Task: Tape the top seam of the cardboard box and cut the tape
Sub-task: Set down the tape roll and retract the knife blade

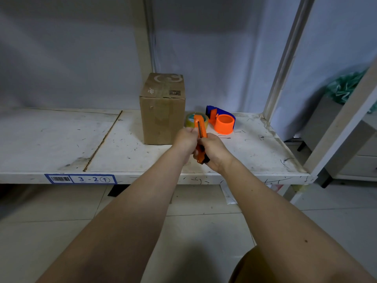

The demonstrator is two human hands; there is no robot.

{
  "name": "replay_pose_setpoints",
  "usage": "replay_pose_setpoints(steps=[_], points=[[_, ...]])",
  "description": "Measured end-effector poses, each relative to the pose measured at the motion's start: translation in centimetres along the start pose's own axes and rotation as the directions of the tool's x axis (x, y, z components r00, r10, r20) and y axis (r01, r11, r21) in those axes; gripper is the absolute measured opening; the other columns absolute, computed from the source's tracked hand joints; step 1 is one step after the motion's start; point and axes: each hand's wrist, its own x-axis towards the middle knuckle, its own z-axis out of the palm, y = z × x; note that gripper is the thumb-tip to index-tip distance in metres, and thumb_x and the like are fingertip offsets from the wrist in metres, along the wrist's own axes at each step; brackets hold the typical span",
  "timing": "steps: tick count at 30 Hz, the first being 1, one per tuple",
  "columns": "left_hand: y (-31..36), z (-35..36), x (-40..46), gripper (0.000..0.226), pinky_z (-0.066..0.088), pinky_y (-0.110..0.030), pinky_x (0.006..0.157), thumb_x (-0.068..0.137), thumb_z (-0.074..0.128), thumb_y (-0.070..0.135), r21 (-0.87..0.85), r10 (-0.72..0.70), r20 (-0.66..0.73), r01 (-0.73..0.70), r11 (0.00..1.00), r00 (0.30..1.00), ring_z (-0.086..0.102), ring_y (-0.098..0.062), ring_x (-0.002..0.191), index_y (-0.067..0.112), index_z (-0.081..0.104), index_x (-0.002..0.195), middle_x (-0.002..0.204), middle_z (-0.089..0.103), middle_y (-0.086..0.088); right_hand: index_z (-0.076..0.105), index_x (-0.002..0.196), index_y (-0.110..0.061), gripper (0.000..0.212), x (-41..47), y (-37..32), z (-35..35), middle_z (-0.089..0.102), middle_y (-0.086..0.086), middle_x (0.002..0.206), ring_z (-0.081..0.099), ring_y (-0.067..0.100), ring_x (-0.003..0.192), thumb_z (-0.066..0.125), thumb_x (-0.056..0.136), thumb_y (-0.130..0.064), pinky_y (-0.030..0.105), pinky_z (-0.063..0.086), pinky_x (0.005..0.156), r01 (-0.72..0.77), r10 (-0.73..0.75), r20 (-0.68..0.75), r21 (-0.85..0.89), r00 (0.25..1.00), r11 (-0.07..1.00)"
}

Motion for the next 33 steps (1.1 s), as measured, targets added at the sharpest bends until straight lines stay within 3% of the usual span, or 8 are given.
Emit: replay_pose_setpoints(steps=[6,10,11,13,16,22,28,33], points=[[0.2,-0.2,0.4,0.032,0.036,-0.026,0.047,0.1,0.04,0.027,0.012,-0.03,-0.033,0.03,0.999,0.999,0.038,-0.018,0.041,0.011,0.055,0.076,0.057,0.045,-0.006,0.053,0.089,-0.006,0.018,-0.5,-0.3,0.2,0.048,0.011,0.065,0.046,0.017,0.053,0.037,0.096,-0.001,0.031,0.039,0.054,-0.019,0.018,0.03,0.056,0.999,0.998],[0.8,-0.2,0.3,0.034,0.038,-0.026,0.047,0.099,0.044,0.027,-0.043,-0.106,-0.085,0.103,0.994,0.991,0.044,-0.023,0.051,0.011,0.052,0.07,0.062,0.047,-0.008,0.059,0.086,-0.012,0.027,-0.7,0.1,0.5,0.059,0.008,0.067,0.055,0.019,0.057,0.046,0.099,-0.033,0.03,0.048,0.061,-0.09,0.089,-0.031,-0.042,0.996,0.995],[0.9,-0.2,0.5,0.034,0.046,-0.03,0.052,0.099,0.045,0.027,-0.073,-0.115,-0.096,0.108,0.991,0.989,0.05,-0.026,0.058,0.011,0.054,0.071,0.068,0.052,-0.01,0.06,0.086,-0.012,0.034,-0.8,0.3,0.6,0.06,0.008,0.068,0.058,0.02,0.058,0.047,0.097,-0.041,0.03,0.05,0.063,-0.118,0.116,-0.043,-0.06,0.992,0.991],[0.8,-0.2,0.7,0.031,0.058,-0.044,0.078,0.097,0.049,0.026,-0.121,-0.114,-0.121,0.099,0.988,0.986,0.06,-0.031,0.077,0.01,0.058,0.072,0.082,0.06,-0.014,0.059,0.089,-0.012,0.042,-0.9,0.7,0.7,0.058,0.008,0.067,0.058,0.02,0.056,0.045,0.095,-0.052,0.029,0.053,0.06,-0.14,0.135,-0.066,-0.093,0.989,0.986],[0.5,-0.2,0.8,0.025,0.054,-0.049,0.094,0.096,0.051,0.025,-0.154,-0.119,-0.133,0.099,0.983,0.984,0.06,-0.029,0.084,0.006,0.064,0.087,0.09,0.063,-0.014,0.048,0.091,-0.015,0.037,-1.0,1.0,1.2,0.052,0.005,0.065,0.051,0.017,0.05,0.038,0.098,-0.049,0.024,0.049,0.048,-0.085,0.071,-0.11,-0.12,0.991,0.989],[0.3,-0.2,1.0,0.03,0.053,-0.044,0.082,0.097,0.048,0.026,-0.169,-0.099,-0.132,0.076,0.983,0.986,0.056,-0.027,0.078,0.012,0.058,0.073,0.078,0.059,-0.009,0.045,0.095,-0.015,0.022,-1.1,1.4,1.7,0.053,0.005,0.074,0.049,0.015,0.052,0.035,0.101,-0.033,0.025,0.043,0.044,0.032,-0.065,-0.152,-0.208,0.986,0.978],[0.1,0.0,1.2,0.032,0.04,-0.032,0.068,0.099,0.045,0.025,-0.165,-0.078,-0.114,0.058,0.985,0.99,0.046,-0.018,0.059,0.014,0.055,0.071,0.066,0.05,-0.003,0.043,0.098,-0.013,0.014,-1.2,1.5,1.4,0.052,0.006,0.074,0.048,0.016,0.053,0.036,0.1,-0.024,0.026,0.043,0.046,0.042,-0.063,-0.109,-0.185,0.992,0.982],[0.2,0.3,1.2,0.031,0.043,-0.032,0.067,0.1,0.043,0.027,-0.128,-0.072,-0.105,0.058,0.99,0.992,0.047,-0.018,0.06,0.016,0.055,0.073,0.069,0.052,-0.003,0.042,0.1,-0.013,0.017,-1.0,1.6,1.0,0.053,0.007,0.076,0.05,0.017,0.054,0.036,0.101,-0.029,0.027,0.043,0.047,0.02,-0.038,-0.108,-0.162,0.993,0.987]])
